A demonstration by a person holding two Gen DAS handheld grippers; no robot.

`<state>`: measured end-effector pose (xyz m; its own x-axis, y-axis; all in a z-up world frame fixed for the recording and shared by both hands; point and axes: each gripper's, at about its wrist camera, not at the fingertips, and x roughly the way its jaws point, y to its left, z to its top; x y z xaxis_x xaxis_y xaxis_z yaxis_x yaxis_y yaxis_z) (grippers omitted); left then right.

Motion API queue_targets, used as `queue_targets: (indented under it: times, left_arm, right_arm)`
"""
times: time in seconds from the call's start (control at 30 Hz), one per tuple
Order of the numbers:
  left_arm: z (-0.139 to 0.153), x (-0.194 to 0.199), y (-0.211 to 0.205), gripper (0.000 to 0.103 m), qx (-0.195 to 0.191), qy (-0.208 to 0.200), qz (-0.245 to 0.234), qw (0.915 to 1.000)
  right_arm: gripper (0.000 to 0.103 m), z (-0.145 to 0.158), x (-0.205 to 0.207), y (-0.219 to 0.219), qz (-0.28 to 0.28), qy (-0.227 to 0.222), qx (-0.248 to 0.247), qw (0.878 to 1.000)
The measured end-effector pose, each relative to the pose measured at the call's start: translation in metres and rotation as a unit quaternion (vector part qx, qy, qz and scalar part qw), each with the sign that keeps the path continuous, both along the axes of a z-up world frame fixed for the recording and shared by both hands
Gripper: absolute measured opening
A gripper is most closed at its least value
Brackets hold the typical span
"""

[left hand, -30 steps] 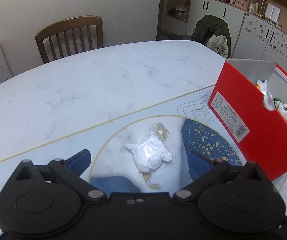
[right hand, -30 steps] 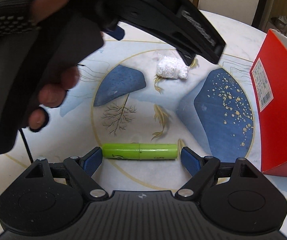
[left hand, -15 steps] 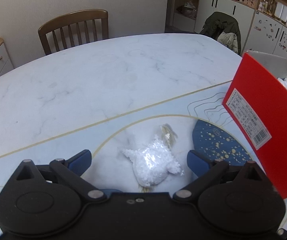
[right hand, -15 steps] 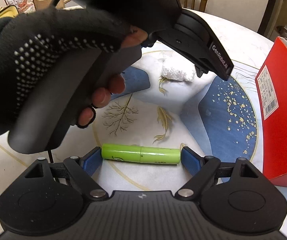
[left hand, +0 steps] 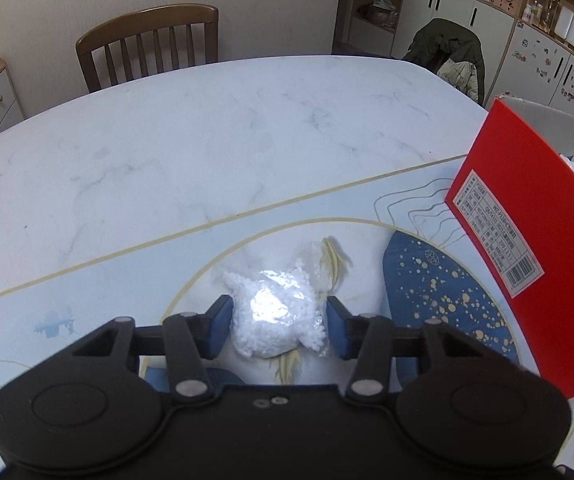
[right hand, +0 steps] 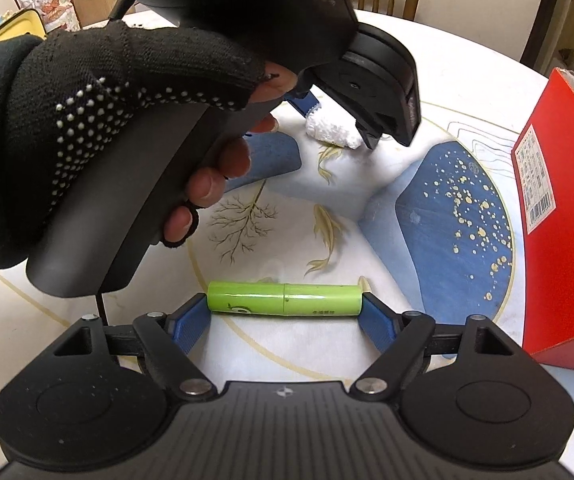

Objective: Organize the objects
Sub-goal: 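Grasp clear bag of white beads with left tool while right tool grasps green tube, then carry bead bag with left tool while right tool carries green tube over box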

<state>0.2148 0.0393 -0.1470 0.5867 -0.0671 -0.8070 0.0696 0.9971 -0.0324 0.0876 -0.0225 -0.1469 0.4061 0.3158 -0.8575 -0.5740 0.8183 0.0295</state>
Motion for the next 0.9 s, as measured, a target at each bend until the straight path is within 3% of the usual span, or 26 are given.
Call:
queue_targets:
  times: [0.43, 0.9]
  left_arm:
    - [0.008, -0.009, 0.001, 0.031, -0.017, 0.004, -0.005, 0.9998]
    - [0.038, -0.034, 0.000, 0.029, -0.045, -0.009, -0.014, 0.9989]
  right_arm:
    - [0.081, 0.029, 0.001, -0.032, -0.042, -0.003, 0.030, 0.999]
    - [0.081, 0.077, 0.003, -0.087, -0.092, -0.012, 0.074, 0.993]
